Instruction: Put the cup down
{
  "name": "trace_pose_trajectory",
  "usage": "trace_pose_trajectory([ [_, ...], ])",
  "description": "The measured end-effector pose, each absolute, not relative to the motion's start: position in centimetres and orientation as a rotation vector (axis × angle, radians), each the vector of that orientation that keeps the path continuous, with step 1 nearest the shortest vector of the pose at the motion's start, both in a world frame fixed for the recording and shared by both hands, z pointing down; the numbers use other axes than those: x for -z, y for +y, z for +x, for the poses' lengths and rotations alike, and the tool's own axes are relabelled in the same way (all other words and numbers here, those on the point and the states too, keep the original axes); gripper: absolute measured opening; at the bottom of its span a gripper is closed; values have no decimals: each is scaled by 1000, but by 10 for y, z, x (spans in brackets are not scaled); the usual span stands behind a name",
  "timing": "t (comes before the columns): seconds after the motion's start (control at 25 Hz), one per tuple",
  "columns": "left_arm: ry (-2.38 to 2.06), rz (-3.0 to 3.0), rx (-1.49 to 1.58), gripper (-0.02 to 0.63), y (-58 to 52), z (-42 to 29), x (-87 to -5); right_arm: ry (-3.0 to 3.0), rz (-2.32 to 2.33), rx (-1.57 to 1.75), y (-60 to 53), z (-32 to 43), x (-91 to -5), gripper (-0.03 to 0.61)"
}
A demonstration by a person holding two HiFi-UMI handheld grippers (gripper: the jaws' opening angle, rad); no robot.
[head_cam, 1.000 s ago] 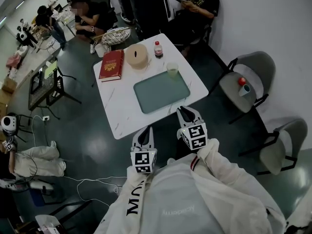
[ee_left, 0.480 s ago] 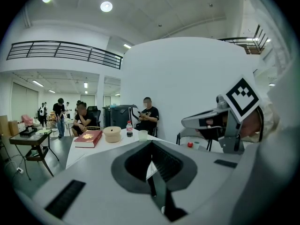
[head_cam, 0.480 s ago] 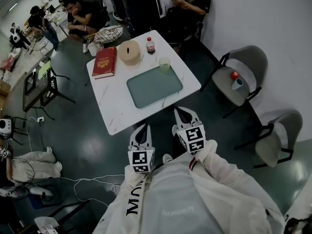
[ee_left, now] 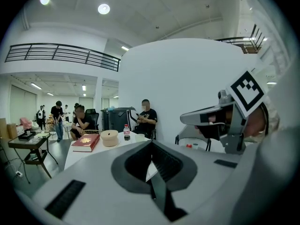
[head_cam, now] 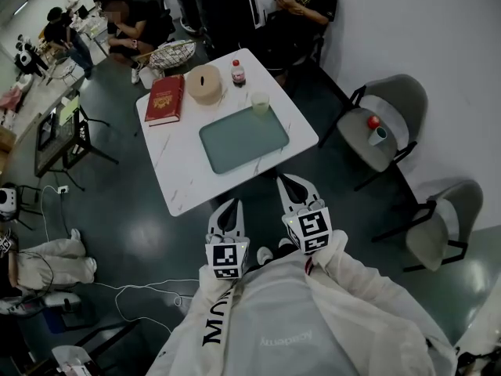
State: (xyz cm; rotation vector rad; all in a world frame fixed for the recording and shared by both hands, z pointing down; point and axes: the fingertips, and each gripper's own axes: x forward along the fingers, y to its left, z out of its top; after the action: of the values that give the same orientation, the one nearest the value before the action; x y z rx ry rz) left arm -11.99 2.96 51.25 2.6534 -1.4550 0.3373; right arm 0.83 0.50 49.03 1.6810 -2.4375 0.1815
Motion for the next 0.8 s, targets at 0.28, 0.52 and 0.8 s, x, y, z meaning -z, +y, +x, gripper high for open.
trace_pose_trajectory([
  [0.28, -1445, 2667, -335, 11, 26, -99, -503, -2474, 1680, -212, 8, 19, -485, 6],
  [0.52, -1444, 2677, -334, 11, 22, -77, -498, -2500, 1679, -207, 6, 36, -480, 6],
  [0.8, -1441, 2686, -335, 11, 21, -58, -497, -2497, 1662, -220, 7, 49, -485, 5],
])
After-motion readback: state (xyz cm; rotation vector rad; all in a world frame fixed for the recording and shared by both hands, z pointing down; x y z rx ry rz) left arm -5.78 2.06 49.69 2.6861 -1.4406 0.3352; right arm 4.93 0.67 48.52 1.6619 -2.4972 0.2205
